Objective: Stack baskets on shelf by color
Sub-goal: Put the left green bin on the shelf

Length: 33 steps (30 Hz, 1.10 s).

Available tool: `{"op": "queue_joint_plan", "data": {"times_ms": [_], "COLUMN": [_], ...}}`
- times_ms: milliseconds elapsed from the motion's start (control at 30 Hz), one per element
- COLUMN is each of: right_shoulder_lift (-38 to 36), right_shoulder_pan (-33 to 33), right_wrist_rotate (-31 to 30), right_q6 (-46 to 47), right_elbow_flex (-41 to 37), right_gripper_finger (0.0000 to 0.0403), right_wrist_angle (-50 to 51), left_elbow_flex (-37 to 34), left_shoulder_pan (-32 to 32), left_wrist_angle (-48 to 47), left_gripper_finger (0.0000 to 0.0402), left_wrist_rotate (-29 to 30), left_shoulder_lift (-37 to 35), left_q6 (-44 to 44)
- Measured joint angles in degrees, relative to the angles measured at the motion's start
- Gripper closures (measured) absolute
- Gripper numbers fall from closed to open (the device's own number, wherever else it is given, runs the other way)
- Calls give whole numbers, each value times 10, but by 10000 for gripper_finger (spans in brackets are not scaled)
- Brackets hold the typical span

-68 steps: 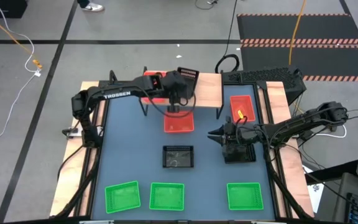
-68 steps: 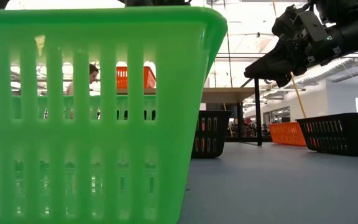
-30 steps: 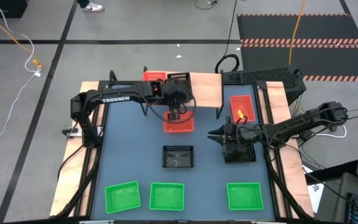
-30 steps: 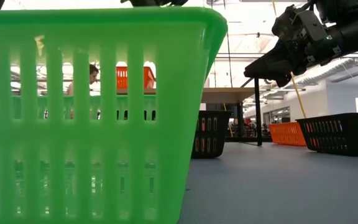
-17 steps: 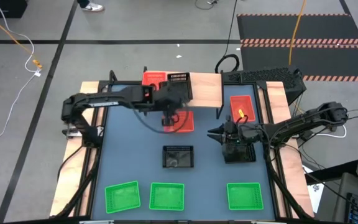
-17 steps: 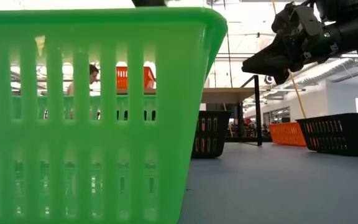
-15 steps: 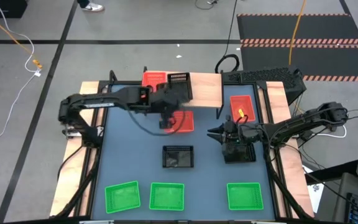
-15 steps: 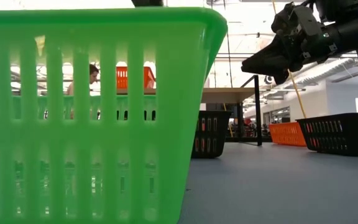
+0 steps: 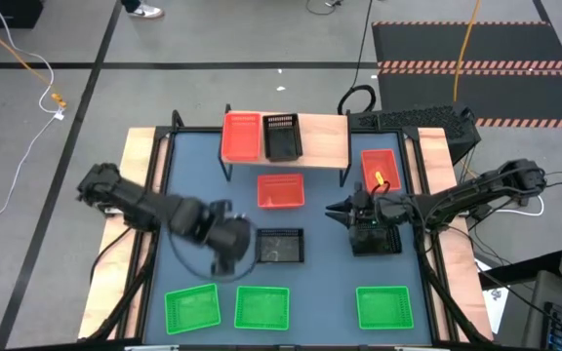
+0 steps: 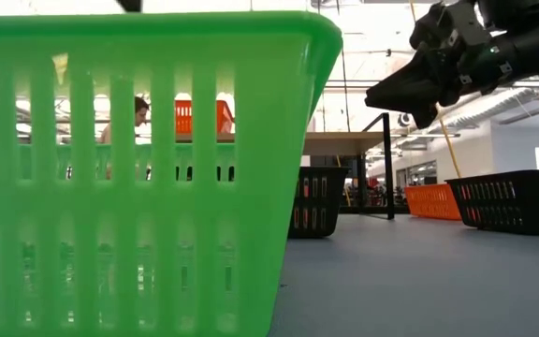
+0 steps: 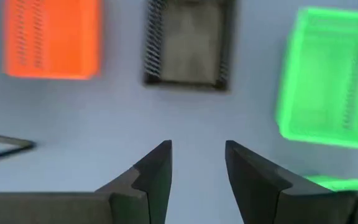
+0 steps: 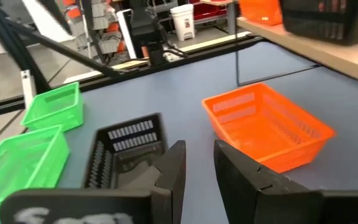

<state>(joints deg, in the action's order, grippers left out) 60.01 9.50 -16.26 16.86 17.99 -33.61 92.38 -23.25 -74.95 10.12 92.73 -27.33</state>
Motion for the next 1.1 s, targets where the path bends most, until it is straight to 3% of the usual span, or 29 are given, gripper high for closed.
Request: {"op": "queue_joint_plan", "data": {"times_ms": [133, 233, 467, 633, 767, 1100], "right_shoulder_lift": [0, 0, 0, 0, 0, 0], "right_shoulder_pan": [12, 15, 15, 14, 14, 14], "right_wrist_rotate": [-2, -2, -2, -2, -2, -2], "right_q6": [-1, -9, -25, -44, -63, -92], "right_elbow_flex": [0, 0, 0, 0, 0, 0], "right_gripper_finger": [323, 323, 323, 323, 323, 323], "right_wrist_angle": [-12, -35, -93, -122, -130, -131], "left_elbow_flex": [-46, -80, -151, -199, -232, -273], "left_shoulder_pan": [-70, -117, -206, -245, -262, -274], "left_wrist_angle": [-1, 3, 29, 147, 237, 251], "left_gripper_finger": [250, 250, 250, 250, 250, 250], "left_wrist_rotate": [4, -4, -26, -21, -22, -12], "left_shoulder_lift": [0, -1, -1, -1, -1, -1], "left_q6": [-100, -222, -680, -945, -1008, -1113]}}
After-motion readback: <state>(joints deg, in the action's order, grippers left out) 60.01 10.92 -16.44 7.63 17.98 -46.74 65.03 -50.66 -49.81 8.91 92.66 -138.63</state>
